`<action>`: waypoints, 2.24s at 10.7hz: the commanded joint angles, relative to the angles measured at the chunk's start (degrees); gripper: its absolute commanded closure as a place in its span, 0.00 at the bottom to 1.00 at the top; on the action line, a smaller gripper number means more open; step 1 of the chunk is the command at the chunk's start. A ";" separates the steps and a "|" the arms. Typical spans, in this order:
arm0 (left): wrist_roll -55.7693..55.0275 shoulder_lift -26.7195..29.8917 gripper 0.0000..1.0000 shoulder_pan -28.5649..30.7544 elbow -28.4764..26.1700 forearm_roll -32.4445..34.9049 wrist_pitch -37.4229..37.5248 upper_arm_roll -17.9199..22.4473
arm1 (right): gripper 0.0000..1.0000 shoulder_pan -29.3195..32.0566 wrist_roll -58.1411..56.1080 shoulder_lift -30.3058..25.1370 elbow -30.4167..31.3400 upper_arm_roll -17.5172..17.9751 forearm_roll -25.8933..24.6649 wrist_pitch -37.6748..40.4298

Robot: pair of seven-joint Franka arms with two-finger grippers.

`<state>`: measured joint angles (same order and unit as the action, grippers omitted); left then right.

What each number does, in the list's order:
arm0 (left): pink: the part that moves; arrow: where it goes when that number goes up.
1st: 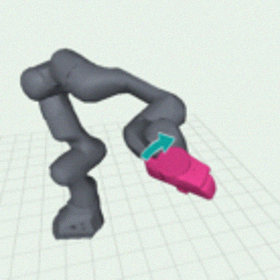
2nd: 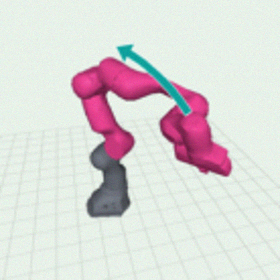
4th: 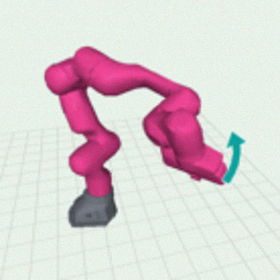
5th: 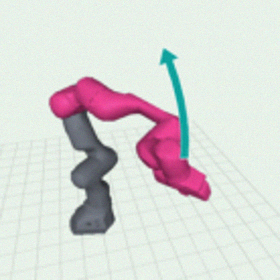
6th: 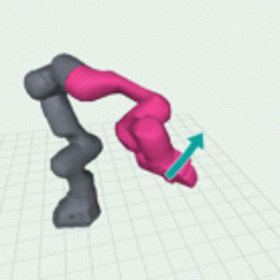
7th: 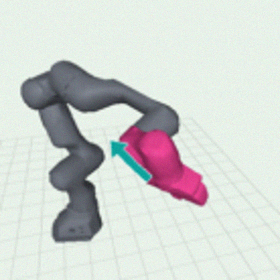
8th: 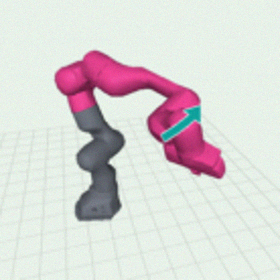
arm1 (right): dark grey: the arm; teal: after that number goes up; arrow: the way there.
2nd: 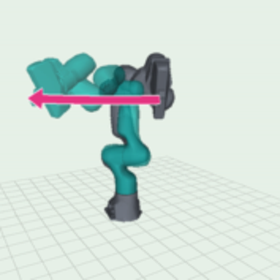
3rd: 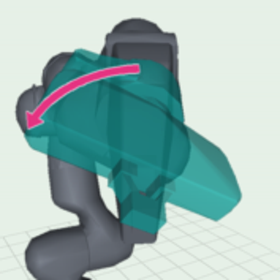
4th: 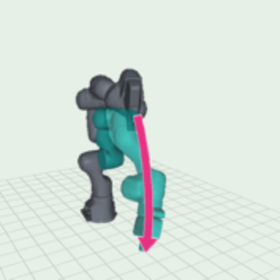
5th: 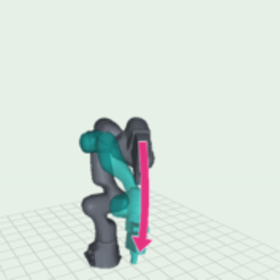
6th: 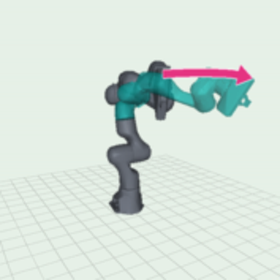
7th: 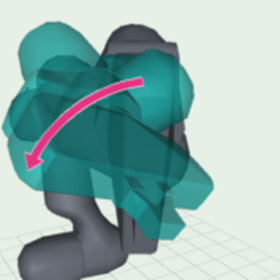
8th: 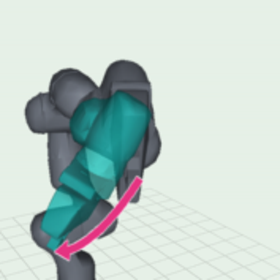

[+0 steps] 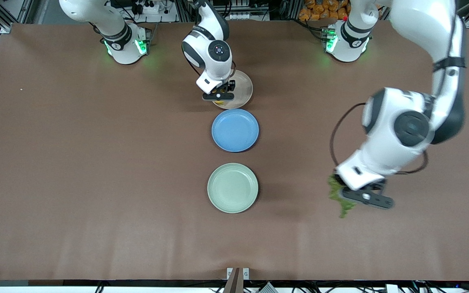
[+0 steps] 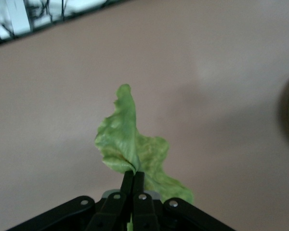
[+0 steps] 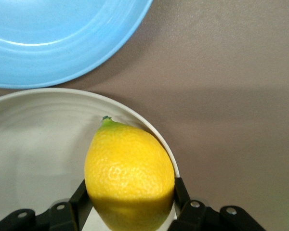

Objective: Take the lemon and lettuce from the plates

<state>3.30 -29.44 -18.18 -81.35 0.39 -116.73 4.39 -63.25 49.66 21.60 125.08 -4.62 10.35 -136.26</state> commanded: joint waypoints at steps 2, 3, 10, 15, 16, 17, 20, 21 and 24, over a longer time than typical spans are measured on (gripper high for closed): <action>4.35 -3.24 1.00 4.02 -7.67 -2.33 -5.24 -0.87 | 1.00 -0.57 1.49 -2.60 -0.37 -0.74 0.90 0.99; 4.26 -4.90 1.00 3.85 -9.51 -2.41 -9.44 -0.78 | 1.00 -0.30 1.49 -4.27 -0.80 -1.09 0.90 2.30; 4.26 -9.49 0.64 5.78 -11.91 -2.59 -18.27 -0.87 | 1.00 2.51 1.05 -8.68 -8.44 -14.59 -2.16 8.47; 3.82 -7.22 0.00 6.40 -10.24 -2.41 -18.01 -0.69 | 1.00 10.48 -14.56 -7.36 -8.19 -22.45 -5.95 9.25; 3.74 -6.34 0.00 6.40 -10.24 -2.33 -17.83 -0.52 | 1.00 13.82 -18.86 -6.75 -8.28 -22.45 -6.65 9.17; 3.73 -5.37 0.00 6.31 -10.06 -2.33 -17.74 -0.43 | 1.00 17.85 -23.95 -6.48 -8.36 -22.36 -7.27 9.00; 3.56 -2.47 0.00 5.96 -9.44 -2.33 -17.48 -0.43 | 1.00 26.04 -37.33 -4.47 -9.33 -22.36 -7.54 8.47; 3.47 -1.07 0.00 6.22 -9.45 -2.41 -16.87 -0.43 | 1.00 28.76 -40.93 -3.59 -10.38 -22.36 -7.54 8.47; 3.47 3.50 0.00 7.27 -7.00 -2.33 -8.81 -0.17 | 1.00 37.47 -52.88 0.10 -11.18 -22.18 -6.92 5.68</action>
<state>6.72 -30.05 -11.90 -89.65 -0.93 -131.97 4.05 -31.11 3.87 18.08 115.66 -27.62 3.47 -128.46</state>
